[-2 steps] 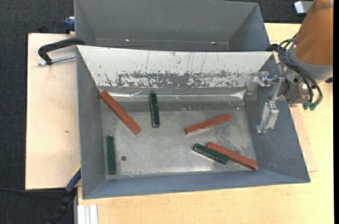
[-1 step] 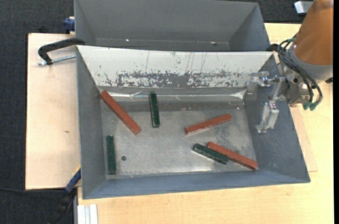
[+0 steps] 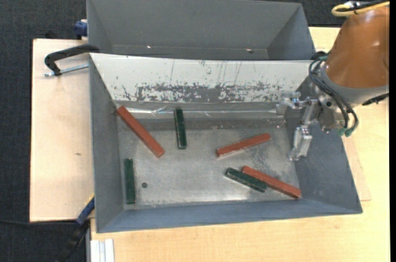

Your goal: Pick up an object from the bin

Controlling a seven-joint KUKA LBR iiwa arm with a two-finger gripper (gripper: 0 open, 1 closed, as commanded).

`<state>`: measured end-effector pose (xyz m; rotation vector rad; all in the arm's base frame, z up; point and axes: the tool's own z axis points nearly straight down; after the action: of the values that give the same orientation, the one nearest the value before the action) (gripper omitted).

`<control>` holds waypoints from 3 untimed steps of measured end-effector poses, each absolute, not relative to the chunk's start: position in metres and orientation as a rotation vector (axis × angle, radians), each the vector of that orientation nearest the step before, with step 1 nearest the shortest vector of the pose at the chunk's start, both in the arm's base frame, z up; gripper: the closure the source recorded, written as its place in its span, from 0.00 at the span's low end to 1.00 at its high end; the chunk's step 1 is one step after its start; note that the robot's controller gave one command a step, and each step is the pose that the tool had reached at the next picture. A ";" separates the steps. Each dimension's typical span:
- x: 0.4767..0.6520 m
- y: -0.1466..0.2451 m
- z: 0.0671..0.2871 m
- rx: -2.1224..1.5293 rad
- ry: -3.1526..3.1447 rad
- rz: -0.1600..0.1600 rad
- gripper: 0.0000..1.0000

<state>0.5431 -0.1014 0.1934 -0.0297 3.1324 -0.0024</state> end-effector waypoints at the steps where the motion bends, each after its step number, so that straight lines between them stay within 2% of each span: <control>1: 0.554 -0.076 0.107 -0.019 3.144 0.001 0.00; 2: 0.566 -0.050 0.094 -0.036 3.138 0.005 0.00; 3: 0.576 -0.047 0.071 -0.443 3.106 0.001 1.00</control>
Offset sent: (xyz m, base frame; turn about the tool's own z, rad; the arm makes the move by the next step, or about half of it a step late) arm 0.0218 0.0477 -0.0990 -0.0006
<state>0.5764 -0.0470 0.0708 -0.4425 3.1061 0.0008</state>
